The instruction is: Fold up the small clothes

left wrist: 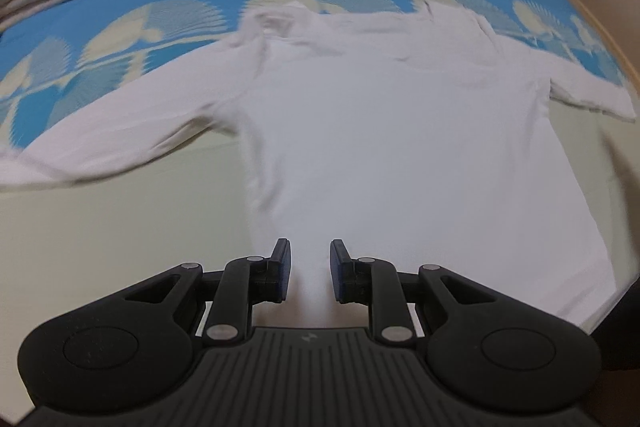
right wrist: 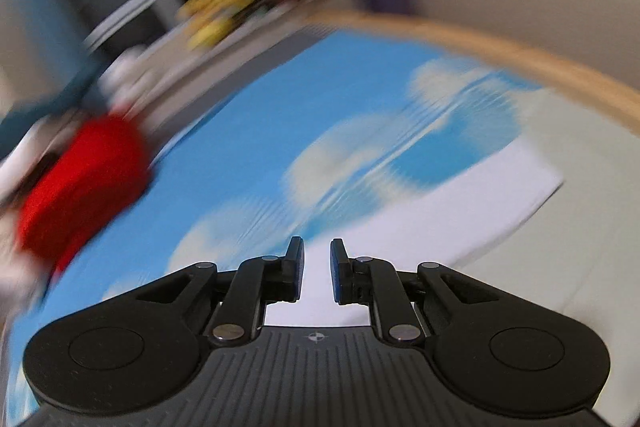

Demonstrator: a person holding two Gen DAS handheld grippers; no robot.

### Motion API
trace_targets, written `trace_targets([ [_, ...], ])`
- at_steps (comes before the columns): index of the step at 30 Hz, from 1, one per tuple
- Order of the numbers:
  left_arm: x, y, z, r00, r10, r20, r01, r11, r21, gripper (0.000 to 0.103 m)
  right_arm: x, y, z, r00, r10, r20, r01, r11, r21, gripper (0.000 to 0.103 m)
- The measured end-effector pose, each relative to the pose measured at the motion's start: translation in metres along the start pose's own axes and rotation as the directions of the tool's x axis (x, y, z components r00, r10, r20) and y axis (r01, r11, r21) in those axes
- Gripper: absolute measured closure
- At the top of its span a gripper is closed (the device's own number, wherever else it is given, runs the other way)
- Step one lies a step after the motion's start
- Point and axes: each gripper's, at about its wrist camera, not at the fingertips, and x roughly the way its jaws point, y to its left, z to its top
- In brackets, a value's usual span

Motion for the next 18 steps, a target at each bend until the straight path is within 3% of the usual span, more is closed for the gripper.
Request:
trace_targets([
  [5, -0.034, 0.024, -0.04, 1.0, 0.003, 0.008, -0.002, 0.996, -0.085, 0.08, -0.03, 0.039, -0.091, 0.975, 0.05, -0.215, -0.07, 0.994, -0.085, 0.088],
  [9, -0.027, 0.028, -0.085, 1.0, -0.015, -0.009, 0.013, 0.985, -0.17, 0.08, -0.034, 0.04, -0.154, 0.946, -0.02, -0.325, -0.006, 0.997, -0.078, 0.08],
  [11, -0.011, 0.031, -0.108, 0.999, -0.039, -0.015, 0.034, 0.969, -0.244, 0.077, -0.026, 0.033, -0.172, 0.928, -0.046, -0.368, 0.019, 0.997, -0.079, 0.08],
  [13, 0.011, 0.035, -0.128, 0.993, -0.044, -0.109, 0.01, 0.955, -0.297, 0.075, -0.022, 0.026, -0.191, 0.916, -0.112, -0.386, 0.079, 0.992, -0.1, 0.079],
  [15, 0.018, 0.031, -0.132, 0.991, 0.015, -0.132, -0.048, 0.965, -0.256, 0.074, -0.012, 0.025, -0.2, 0.896, -0.169, -0.411, 0.115, 0.981, -0.153, 0.079],
  [18, 0.02, 0.029, -0.13, 0.992, 0.017, -0.126, -0.046, 0.973, -0.228, 0.059, -0.006, 0.02, -0.207, 0.893, -0.173, -0.415, 0.117, 0.981, -0.156, 0.077],
])
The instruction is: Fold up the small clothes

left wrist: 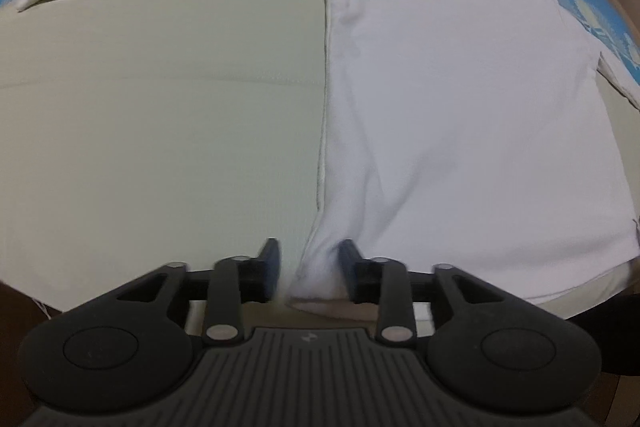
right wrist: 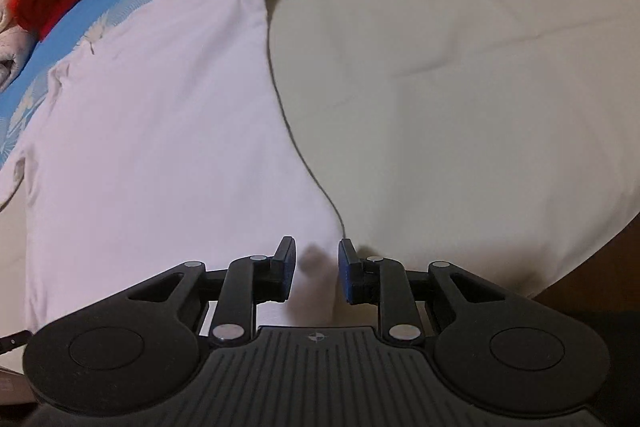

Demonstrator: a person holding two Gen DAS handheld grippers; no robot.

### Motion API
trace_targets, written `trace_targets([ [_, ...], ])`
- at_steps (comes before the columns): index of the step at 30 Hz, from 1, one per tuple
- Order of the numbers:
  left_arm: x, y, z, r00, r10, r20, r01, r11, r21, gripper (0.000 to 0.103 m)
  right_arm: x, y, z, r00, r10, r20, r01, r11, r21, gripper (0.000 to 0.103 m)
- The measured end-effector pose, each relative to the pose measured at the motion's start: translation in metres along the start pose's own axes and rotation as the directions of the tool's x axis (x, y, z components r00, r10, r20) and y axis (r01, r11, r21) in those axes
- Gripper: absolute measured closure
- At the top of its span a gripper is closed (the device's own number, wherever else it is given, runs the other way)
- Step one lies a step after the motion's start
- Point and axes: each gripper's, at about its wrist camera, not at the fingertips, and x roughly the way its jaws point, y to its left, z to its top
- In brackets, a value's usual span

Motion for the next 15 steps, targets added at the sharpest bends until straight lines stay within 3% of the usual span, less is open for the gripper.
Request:
trace_targets([
  [6, 0.015, -0.001, -0.003, 0.999, 0.029, -0.044, -0.03, 0.999, -0.018, 0.06, 0.021, -0.001, -0.008, 0.999, 0.006, -0.05, -0.007, 1.0, -0.018, 0.073],
  [7, 0.015, -0.003, -0.004, 0.999, 0.03, -0.036, -0.031, 0.999, -0.018, 0.065, 0.025, -0.002, -0.005, 0.999, 0.001, -0.048, -0.002, 1.0, -0.024, 0.073],
  [8, 0.014, -0.004, -0.004, 0.999, 0.026, -0.031, -0.026, 1.0, -0.017, 0.07, 0.025, 0.0, -0.003, 0.999, -0.001, -0.049, 0.0, 0.999, -0.032, 0.076],
  [9, 0.013, -0.005, -0.006, 1.0, 0.015, -0.027, -0.016, 1.0, -0.014, 0.085, 0.024, 0.001, -0.002, 0.999, 0.003, -0.049, -0.004, 0.999, -0.035, 0.084],
  [10, 0.011, -0.006, -0.006, 1.0, 0.008, -0.023, -0.008, 1.0, -0.011, 0.094, 0.02, 0.0, 0.0, 0.999, 0.005, -0.041, -0.006, 1.0, -0.028, 0.102],
  [13, -0.005, -0.01, -0.012, 1.0, -0.009, 0.012, 0.009, 1.0, 0.001, 0.096, -0.009, -0.006, 0.015, 0.997, 0.056, 0.06, -0.058, 0.998, 0.022, 0.103],
  [15, -0.024, -0.012, -0.018, 0.996, -0.072, 0.052, 0.072, 0.997, -0.003, 0.096, -0.04, -0.01, 0.028, 0.98, 0.106, 0.169, -0.115, 0.992, 0.047, 0.103],
])
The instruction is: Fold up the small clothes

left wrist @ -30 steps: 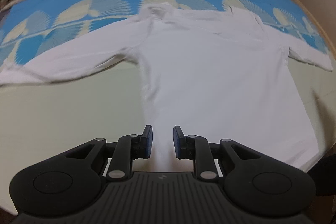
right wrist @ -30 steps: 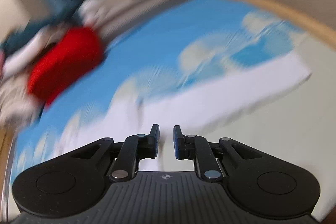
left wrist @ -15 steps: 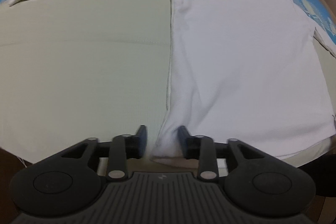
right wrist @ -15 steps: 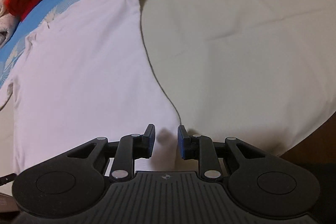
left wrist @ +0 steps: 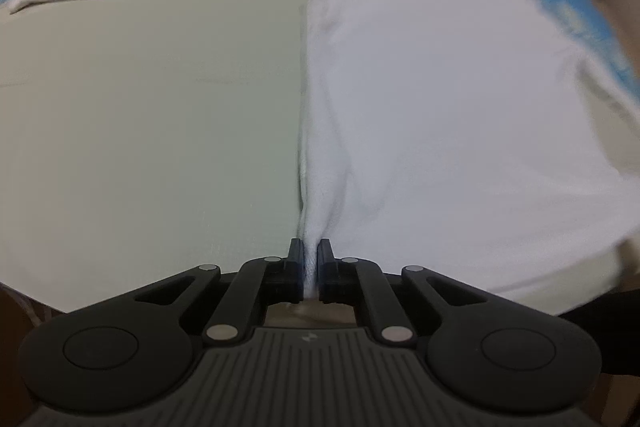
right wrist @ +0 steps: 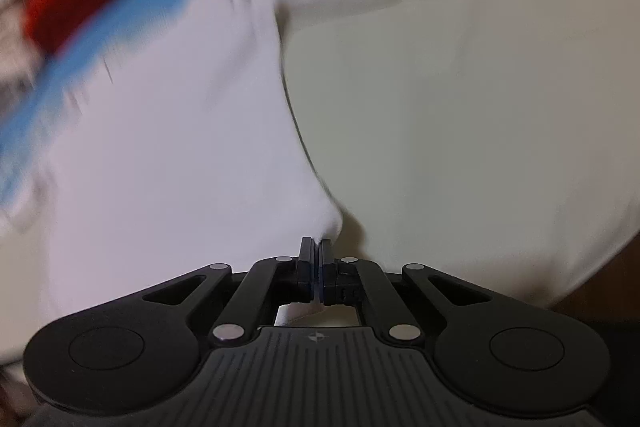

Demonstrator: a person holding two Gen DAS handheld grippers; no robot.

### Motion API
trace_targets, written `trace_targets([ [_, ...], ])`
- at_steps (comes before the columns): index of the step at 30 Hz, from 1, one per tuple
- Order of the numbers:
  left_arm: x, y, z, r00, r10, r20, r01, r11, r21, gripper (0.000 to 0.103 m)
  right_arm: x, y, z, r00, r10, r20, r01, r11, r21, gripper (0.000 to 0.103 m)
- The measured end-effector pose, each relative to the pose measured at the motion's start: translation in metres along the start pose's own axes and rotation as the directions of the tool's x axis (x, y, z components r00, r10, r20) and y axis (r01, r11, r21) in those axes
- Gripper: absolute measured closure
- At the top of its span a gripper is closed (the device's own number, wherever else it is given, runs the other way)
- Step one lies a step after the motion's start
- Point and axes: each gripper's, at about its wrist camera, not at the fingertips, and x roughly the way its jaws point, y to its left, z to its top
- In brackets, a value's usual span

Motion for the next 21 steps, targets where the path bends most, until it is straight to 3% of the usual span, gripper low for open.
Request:
trace_targets([
  [2, -0.015, -0.003, -0.006, 0.997, -0.07, 0.035, 0.071, 0.997, -0.008, 0.096, -0.023, -0.002, 0.016, 0.996, 0.037, 0.078, -0.038, 0.999, 0.012, 0.103],
  [4, -0.018, -0.004, -0.011, 0.995, -0.091, 0.031, 0.091, 0.996, -0.011, 0.096, -0.027, -0.006, 0.024, 0.997, 0.016, 0.079, -0.015, 1.0, -0.013, 0.103],
  [7, 0.001, -0.003, -0.011, 0.999, 0.003, -0.035, -0.003, 1.0, 0.009, 0.096, 0.006, -0.006, 0.016, 0.993, -0.076, -0.089, 0.07, 0.995, -0.067, 0.102],
  [10, 0.01, 0.005, -0.008, 0.996, 0.029, -0.079, -0.03, 0.999, -0.015, 0.096, 0.041, 0.001, -0.008, 0.958, -0.173, -0.227, 0.136, 0.976, -0.171, 0.101],
  [13, 0.011, -0.001, -0.004, 0.996, 0.041, -0.081, -0.041, 0.999, 0.004, 0.092, 0.054, -0.001, -0.015, 0.934, -0.271, -0.234, 0.221, 0.95, -0.22, 0.099],
  [15, 0.01, -0.007, -0.003, 0.996, 0.061, -0.07, -0.059, 0.998, 0.036, 0.079, 0.052, -0.008, -0.013, 0.926, -0.3, -0.227, 0.258, 0.946, -0.196, 0.09],
  [16, 0.009, -0.009, -0.004, 0.996, 0.067, -0.062, -0.064, 0.997, 0.048, 0.071, 0.05, -0.012, -0.012, 0.927, -0.306, -0.217, 0.271, 0.947, -0.175, 0.086],
  [17, 0.009, -0.009, -0.004, 0.996, 0.07, -0.055, -0.067, 0.996, 0.055, 0.069, 0.047, -0.015, -0.011, 0.932, -0.299, -0.204, 0.272, 0.95, -0.15, 0.082],
  [21, 0.01, -0.008, -0.008, 0.996, 0.067, -0.06, -0.065, 0.997, 0.038, 0.069, 0.048, -0.021, -0.014, 0.949, -0.222, -0.226, 0.206, 0.974, -0.095, 0.069],
])
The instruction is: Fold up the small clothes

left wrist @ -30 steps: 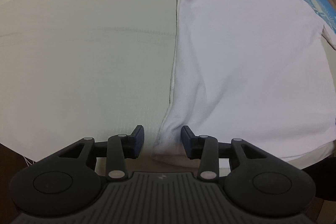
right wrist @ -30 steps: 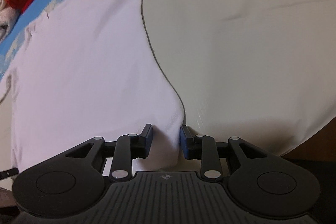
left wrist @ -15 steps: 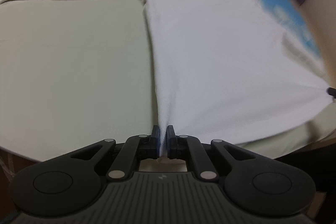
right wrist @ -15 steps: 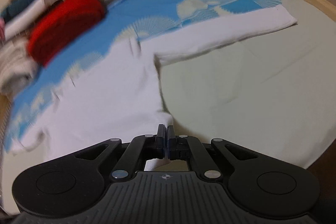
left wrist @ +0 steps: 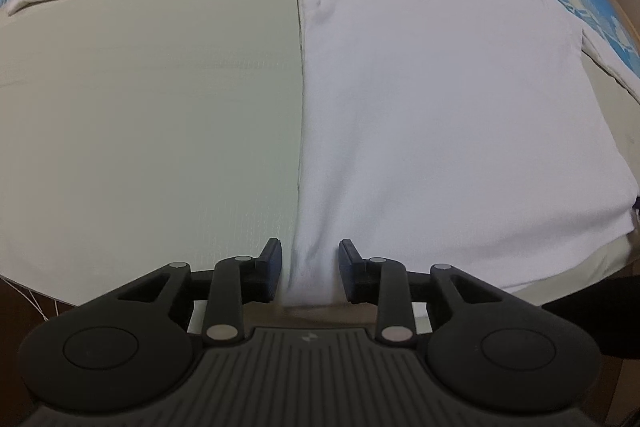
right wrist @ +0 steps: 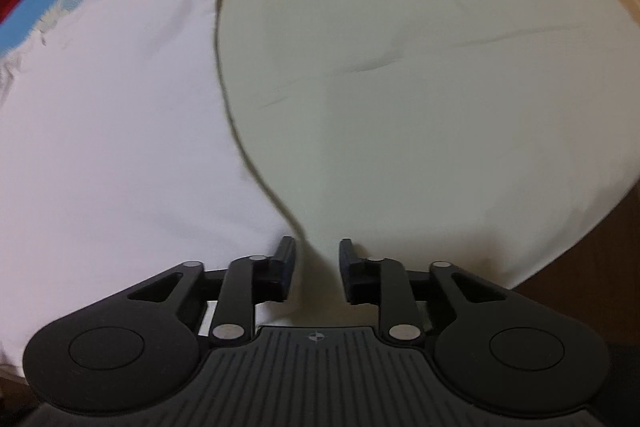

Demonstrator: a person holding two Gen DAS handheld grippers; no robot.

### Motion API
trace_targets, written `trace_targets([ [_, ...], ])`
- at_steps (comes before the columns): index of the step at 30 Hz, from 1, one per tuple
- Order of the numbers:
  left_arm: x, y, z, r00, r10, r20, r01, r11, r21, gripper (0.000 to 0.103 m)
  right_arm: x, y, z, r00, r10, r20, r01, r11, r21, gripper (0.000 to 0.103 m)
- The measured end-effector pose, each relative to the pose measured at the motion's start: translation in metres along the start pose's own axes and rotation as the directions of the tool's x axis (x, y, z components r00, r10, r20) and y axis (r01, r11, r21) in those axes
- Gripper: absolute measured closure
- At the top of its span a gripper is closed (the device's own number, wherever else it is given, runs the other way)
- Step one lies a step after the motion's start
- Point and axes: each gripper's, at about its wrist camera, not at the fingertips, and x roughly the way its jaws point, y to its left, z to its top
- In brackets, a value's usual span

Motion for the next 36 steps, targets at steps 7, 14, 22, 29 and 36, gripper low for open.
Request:
trace_targets([
  [7, 0.012, -0.009, 0.006, 1.0, 0.027, -0.015, -0.026, 0.999, 0.039, 0.096, 0.006, 0.011, -0.002, 0.998, 0.045, -0.042, -0.047, 0.998, -0.044, 0.101],
  [14, 0.02, -0.002, 0.003, 0.998, 0.025, -0.057, -0.024, 1.0, 0.006, 0.096, 0.003, -0.003, -0.002, 1.0, 0.012, -0.026, -0.011, 1.0, 0.025, 0.1],
  [22, -0.008, -0.007, 0.012, 0.996, -0.027, 0.082, 0.028, 1.0, -0.014, 0.079, -0.026, -0.012, 0.002, 0.976, -0.087, 0.2, 0.075, 0.995, 0.068, 0.088],
  [29, 0.002, -0.028, 0.019, 0.992, -0.099, 0.075, 0.095, 0.994, 0.047, 0.072, -0.01, 0.016, -0.013, 0.99, 0.126, 0.069, -0.121, 0.989, -0.082, 0.077],
  [36, 0.031, -0.037, 0.015, 1.0, -0.003, -0.026, 0.006, 0.99, 0.143, 0.07, -0.001, 0.024, -0.027, 0.999, 0.035, -0.012, -0.037, 0.988, -0.15, 0.075],
])
